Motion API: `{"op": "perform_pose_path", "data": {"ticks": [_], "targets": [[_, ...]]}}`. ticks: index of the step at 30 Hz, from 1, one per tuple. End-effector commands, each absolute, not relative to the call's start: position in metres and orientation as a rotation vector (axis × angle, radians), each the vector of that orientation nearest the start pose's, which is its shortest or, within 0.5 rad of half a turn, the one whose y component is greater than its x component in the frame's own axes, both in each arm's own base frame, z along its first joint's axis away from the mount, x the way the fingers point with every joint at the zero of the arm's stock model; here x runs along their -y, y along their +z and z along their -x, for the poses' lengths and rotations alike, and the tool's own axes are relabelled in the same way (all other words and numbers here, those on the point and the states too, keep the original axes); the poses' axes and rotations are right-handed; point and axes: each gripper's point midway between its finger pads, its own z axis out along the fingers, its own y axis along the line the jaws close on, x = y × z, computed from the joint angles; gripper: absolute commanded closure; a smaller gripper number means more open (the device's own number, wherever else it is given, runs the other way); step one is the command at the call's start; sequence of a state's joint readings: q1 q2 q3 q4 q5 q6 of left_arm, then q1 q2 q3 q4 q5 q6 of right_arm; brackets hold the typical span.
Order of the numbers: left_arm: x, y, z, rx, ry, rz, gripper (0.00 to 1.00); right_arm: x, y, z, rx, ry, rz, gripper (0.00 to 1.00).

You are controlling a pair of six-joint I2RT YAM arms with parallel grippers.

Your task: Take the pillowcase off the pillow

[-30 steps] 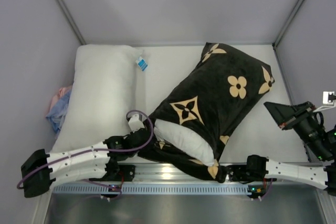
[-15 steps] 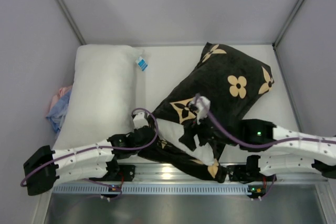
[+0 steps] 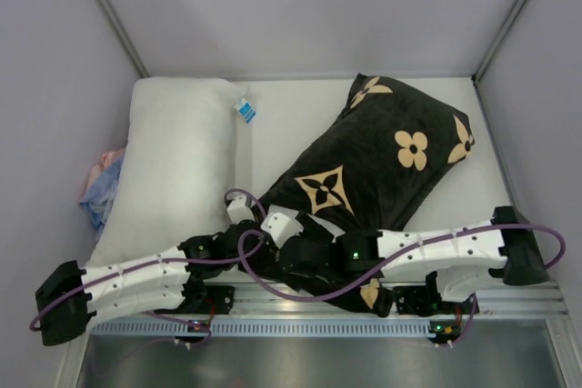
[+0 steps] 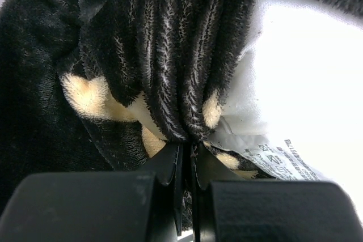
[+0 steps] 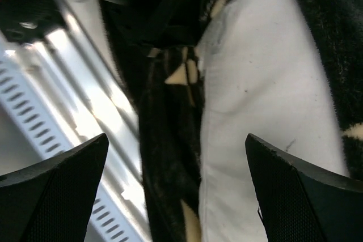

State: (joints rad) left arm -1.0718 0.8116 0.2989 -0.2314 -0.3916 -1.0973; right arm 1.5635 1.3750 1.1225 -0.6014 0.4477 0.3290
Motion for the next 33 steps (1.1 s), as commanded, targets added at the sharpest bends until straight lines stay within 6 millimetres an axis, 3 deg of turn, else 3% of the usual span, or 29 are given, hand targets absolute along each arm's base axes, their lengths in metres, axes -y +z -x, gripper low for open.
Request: {"op": "perform_pose_path", "data": {"ticks": [1,6,9,13,17,25,29,32,33], "targets": [[0.213,0.056,-0.147,-2.334,-0.742,0.218,1.00,-0.340,0.160,-0.102,-1.912,0.088,1.152,0.01],[0.210,0.047,-0.144,-2.357,-0.729,0.234,1.00,-0.319,0.130,-0.130,-1.829,-0.298,1.152,0.01],[0.209,0.045,-0.142,-2.361,-0.735,0.235,1.00,-0.307,0.131,-0.146,-1.742,-0.492,1.092,0.01],[0.210,0.048,-0.142,-2.349,-0.758,0.239,1.00,-0.301,0.130,-0.155,-1.678,-0.597,1.043,0.01],[0.210,0.051,-0.141,-2.340,-0.782,0.247,1.00,-0.297,0.117,-0.159,-1.720,-0.600,1.005,0.01],[0.211,0.064,-0.138,-2.284,-0.885,0.274,1.00,-0.281,0.084,-0.149,-1.859,-0.514,0.983,0.00],[0.211,0.075,-0.138,-2.246,-0.940,0.284,1.00,-0.266,0.080,-0.149,-1.874,-0.515,0.960,0.01],[0.209,0.082,-0.138,-2.216,-0.973,0.303,1.00,-0.262,0.090,-0.153,-1.882,-0.481,0.892,0.06],[0.209,0.086,-0.138,-2.204,-0.988,0.305,1.00,-0.259,0.091,-0.155,-1.888,-0.471,0.860,0.12]]}}
